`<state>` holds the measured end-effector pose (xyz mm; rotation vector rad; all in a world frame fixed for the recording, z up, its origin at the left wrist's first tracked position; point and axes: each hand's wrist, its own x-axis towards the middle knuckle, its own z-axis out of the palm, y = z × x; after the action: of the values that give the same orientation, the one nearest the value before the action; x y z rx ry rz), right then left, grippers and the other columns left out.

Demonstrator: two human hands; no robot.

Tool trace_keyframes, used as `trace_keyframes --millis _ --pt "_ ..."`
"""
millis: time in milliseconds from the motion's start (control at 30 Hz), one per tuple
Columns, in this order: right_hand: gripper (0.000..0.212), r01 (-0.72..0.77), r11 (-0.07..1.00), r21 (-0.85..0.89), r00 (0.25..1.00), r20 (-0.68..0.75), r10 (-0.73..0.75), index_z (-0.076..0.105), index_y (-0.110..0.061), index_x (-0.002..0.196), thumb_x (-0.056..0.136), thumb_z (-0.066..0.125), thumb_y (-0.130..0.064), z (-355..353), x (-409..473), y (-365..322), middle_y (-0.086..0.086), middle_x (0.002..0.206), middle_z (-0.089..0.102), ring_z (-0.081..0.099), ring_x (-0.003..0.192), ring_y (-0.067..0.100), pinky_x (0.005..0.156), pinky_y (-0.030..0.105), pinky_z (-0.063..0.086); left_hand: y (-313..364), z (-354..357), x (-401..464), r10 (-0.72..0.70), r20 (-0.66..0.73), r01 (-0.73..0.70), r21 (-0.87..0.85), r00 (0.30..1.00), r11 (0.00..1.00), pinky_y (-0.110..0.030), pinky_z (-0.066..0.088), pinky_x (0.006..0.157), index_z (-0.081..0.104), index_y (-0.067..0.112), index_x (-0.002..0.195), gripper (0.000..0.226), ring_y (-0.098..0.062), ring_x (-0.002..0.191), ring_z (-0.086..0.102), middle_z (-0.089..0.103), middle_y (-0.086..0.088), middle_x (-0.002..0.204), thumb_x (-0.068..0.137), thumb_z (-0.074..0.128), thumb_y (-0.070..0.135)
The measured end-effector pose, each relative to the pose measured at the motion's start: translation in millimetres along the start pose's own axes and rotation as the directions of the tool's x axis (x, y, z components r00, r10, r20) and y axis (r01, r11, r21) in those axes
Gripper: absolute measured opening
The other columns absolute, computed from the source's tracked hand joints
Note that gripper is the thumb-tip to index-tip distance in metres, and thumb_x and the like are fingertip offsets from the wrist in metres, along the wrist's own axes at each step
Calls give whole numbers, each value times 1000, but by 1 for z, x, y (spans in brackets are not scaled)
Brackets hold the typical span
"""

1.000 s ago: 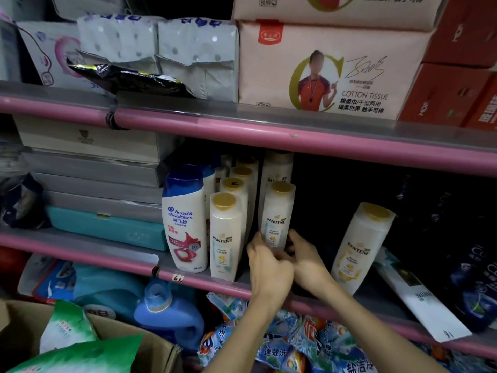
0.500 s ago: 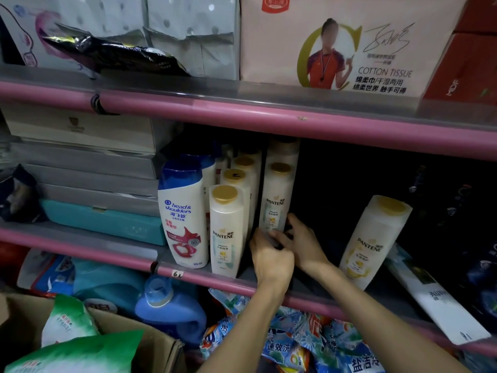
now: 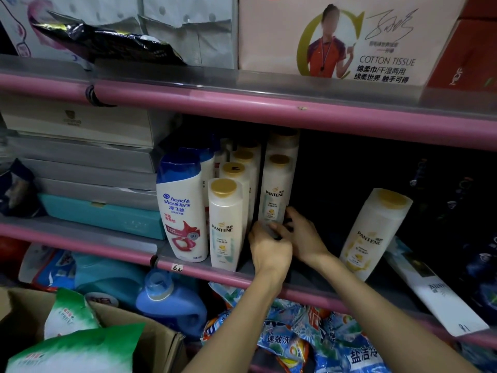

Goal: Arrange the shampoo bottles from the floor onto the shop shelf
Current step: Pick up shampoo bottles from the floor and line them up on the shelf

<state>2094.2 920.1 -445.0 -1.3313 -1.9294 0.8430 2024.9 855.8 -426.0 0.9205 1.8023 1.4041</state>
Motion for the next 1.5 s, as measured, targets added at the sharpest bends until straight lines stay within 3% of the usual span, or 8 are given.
trace_keyframes --millis 200,367,533,733,1033,1200,1367,1500 --pt "47 71 988 -137 982 -165 -93 42 -17 141 95 50 -8 -29 -44 -28 5 133 54 52 119 16 92 17 37 10 -4 -23 -28 73 29 -26 997 999 -36 45 98 50 14 125 40 -26 115 53 54 -8 124 86 53 10" --pt "37 356 888 -290 784 -425 -453 54 -14 126 90 57 -7 -78 -104 -45 -6 117 51 50 107 2 90 10 40 17 2 -51 18 187 -7 -62 982 998 -29 44 96 58 21 111 30 -15 109 55 58 -2 117 85 51 9" --pt "50 72 986 -151 811 -567 -146 43 -7 126 84 70 -13 -105 -128 -8 2 113 36 51 89 -3 72 18 42 19 17 -69 50 371 -58 8 927 998 -24 39 100 48 18 130 45 -14 122 49 51 -2 133 87 51 7" --pt "54 -154 988 23 929 -338 153 50 -10 124 80 74 -29 -106 -124 30 1 113 60 61 95 16 78 30 50 15 28 -76 19 520 -66 72 854 995 -33 36 108 27 22 148 74 -20 134 39 40 -2 148 83 62 17" --pt "31 -106 991 -88 966 -246 81 59 -19 112 84 69 -28 -74 -100 33 -11 91 65 57 71 -7 56 7 42 5 16 -70 95 369 -113 28 925 993 -19 42 82 48 22 130 47 -9 106 54 56 2 126 86 61 20" --pt "31 -42 999 -22 986 -164 38 57 -16 112 85 70 -25 -38 -79 9 -7 99 66 62 87 7 64 8 43 -5 -8 -56 75 200 -83 32 977 996 -33 42 100 47 17 133 45 -18 117 52 52 -2 128 89 56 15" --pt "39 -19 996 84 991 -132 30 59 -10 110 77 78 -21 -6 -61 -10 3 103 68 67 93 16 81 33 55 -10 -24 -43 80 68 -82 28 994 996 -30 41 99 45 18 133 46 -16 111 49 42 5 113 89 52 10" --pt "38 -21 989 147 992 -120 38 62 -10 111 78 76 -21 6 -50 -13 7 106 67 66 94 19 84 39 55 -10 -28 -36 72 43 -73 25 996 997 -31 39 104 43 15 136 51 -19 119 48 45 1 124 86 52 5"
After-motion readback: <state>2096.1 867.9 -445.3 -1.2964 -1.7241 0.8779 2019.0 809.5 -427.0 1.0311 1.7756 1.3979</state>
